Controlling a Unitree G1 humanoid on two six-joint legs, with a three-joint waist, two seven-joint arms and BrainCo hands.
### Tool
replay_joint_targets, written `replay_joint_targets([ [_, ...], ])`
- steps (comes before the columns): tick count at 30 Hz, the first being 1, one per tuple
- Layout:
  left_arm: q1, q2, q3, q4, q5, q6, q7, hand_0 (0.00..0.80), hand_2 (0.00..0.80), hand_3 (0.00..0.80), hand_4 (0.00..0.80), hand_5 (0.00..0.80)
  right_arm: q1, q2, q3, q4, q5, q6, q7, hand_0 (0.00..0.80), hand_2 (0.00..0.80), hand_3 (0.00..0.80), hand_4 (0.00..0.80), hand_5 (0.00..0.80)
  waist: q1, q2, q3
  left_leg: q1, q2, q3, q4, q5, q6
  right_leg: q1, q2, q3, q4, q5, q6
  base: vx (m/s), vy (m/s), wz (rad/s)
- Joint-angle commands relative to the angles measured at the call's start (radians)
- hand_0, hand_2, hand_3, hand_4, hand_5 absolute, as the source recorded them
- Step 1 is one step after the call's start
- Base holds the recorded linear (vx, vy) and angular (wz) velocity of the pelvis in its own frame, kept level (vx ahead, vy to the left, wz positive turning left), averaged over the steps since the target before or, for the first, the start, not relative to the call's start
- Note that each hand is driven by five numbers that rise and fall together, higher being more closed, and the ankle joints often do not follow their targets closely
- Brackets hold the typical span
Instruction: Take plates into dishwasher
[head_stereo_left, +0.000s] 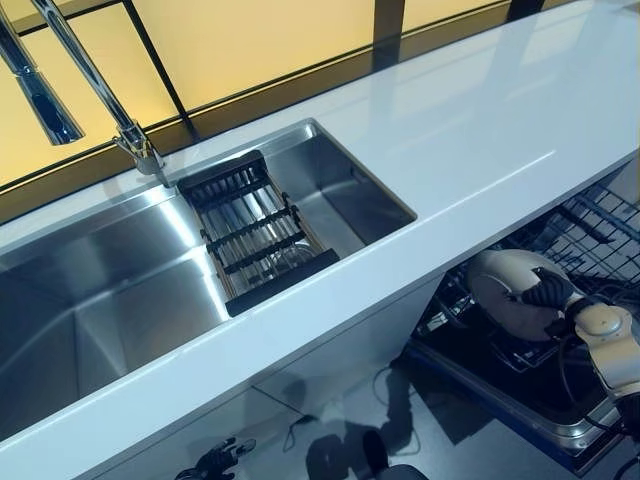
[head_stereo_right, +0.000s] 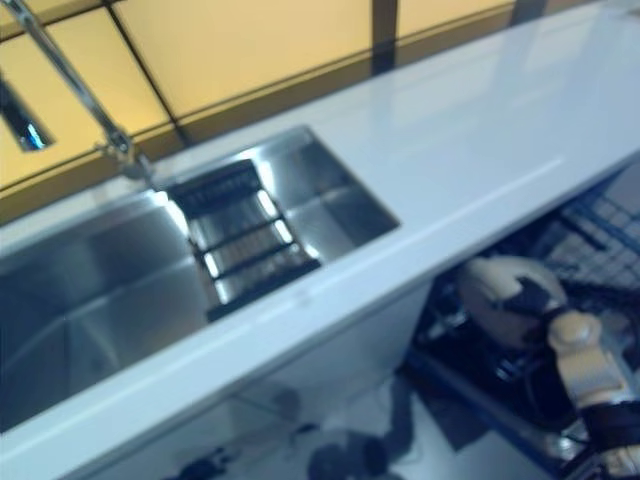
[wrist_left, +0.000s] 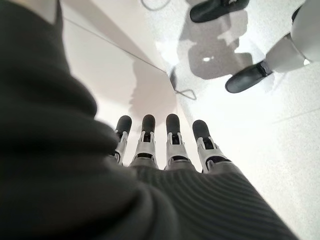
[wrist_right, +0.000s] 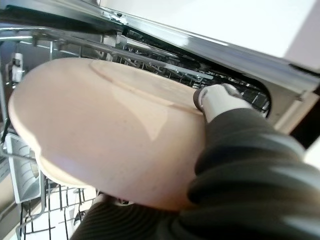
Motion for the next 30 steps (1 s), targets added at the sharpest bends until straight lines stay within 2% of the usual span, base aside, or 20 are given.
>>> replay_joint_targets([
  [1, -0.042, 0.02, -0.025, 0.017, -0.033, -0.017, -0.005, 0.0, 0.0, 0.0, 0.0, 0.0, -0.094, 0.074, 0.061, 0.042, 0.007, -0.019, 0.0, 0.8, 0.8, 0.8, 0.8, 0.8, 0.019, -0.031, 0.002, 0.001, -0.005, -0.039, 0.005, -0.057, 0.029, 0.003, -0.023, 0.01, 0.023, -0.063, 0.077, 0.0, 0.0, 0.0],
  [15, -0.068, 0.009, -0.048, 0.015, -0.054, -0.016, -0.006, 0.0, 0.0, 0.0, 0.0, 0.0, -0.141, 0.08, 0.117, 0.163, -0.021, -0.037, -0.016, 0.8, 0.8, 0.8, 0.8, 0.8, 0.026, -0.006, 0.016, -0.004, -0.009, -0.055, 0.005, -0.049, 0.024, 0.005, -0.026, 0.012, 0.022, -0.066, 0.069, 0.0, 0.0, 0.0],
  [21, -0.074, 0.011, -0.05, 0.018, -0.053, -0.018, -0.012, 0.0, 0.0, 0.0, 0.0, 0.0, -0.156, 0.074, 0.134, 0.178, -0.026, -0.032, -0.009, 0.8, 0.8, 0.8, 0.8, 0.8, 0.029, -0.006, 0.018, -0.007, -0.011, -0.065, 0.005, -0.048, 0.023, 0.007, -0.025, 0.015, 0.017, -0.064, 0.067, 0.0, 0.0, 0.0],
  [22, -0.074, 0.011, -0.047, 0.019, -0.051, -0.019, -0.014, 0.0, 0.0, 0.0, 0.0, 0.0, -0.154, 0.072, 0.132, 0.171, -0.029, -0.029, -0.01, 0.505, 0.505, 0.505, 0.505, 0.505, 0.029, -0.008, 0.018, -0.007, -0.01, -0.064, 0.005, -0.047, 0.022, 0.007, -0.025, 0.015, 0.017, -0.063, 0.067, 0.0, 0.0, 0.0],
  [23, -0.074, 0.011, -0.047, 0.018, -0.05, -0.018, -0.014, 0.0, 0.0, 0.0, 0.0, 0.0, -0.153, 0.072, 0.131, 0.169, -0.028, -0.03, -0.016, 0.072, 0.072, 0.072, 0.072, 0.072, 0.028, -0.008, 0.018, -0.007, -0.01, -0.063, 0.005, -0.047, 0.022, 0.007, -0.025, 0.016, 0.017, -0.063, 0.067, 0.0, 0.0, 0.0],
  [24, -0.073, 0.012, -0.044, 0.016, -0.047, -0.015, -0.015, 0.0, 0.0, 0.0, 0.0, 0.0, -0.15, 0.071, 0.126, 0.162, -0.028, -0.026, -0.016, 0.0, 0.0, 0.0, 0.0, 0.0, 0.028, -0.01, 0.016, -0.007, -0.009, -0.063, 0.005, -0.047, 0.021, 0.007, -0.025, 0.016, 0.018, -0.063, 0.069, 0.0, 0.0, 0.0],
  [30, -0.068, 0.012, -0.034, 0.017, -0.043, -0.017, -0.011, 0.0, 0.0, 0.0, 0.0, 0.0, -0.117, 0.072, 0.097, 0.113, -0.044, -0.018, -0.026, 0.0, 0.0, 0.0, 0.0, 0.0, 0.021, -0.025, 0.011, -0.002, -0.007, -0.06, 0.005, -0.05, 0.023, 0.012, -0.022, 0.022, 0.013, -0.059, 0.071, 0.0, 0.0, 0.0],
])
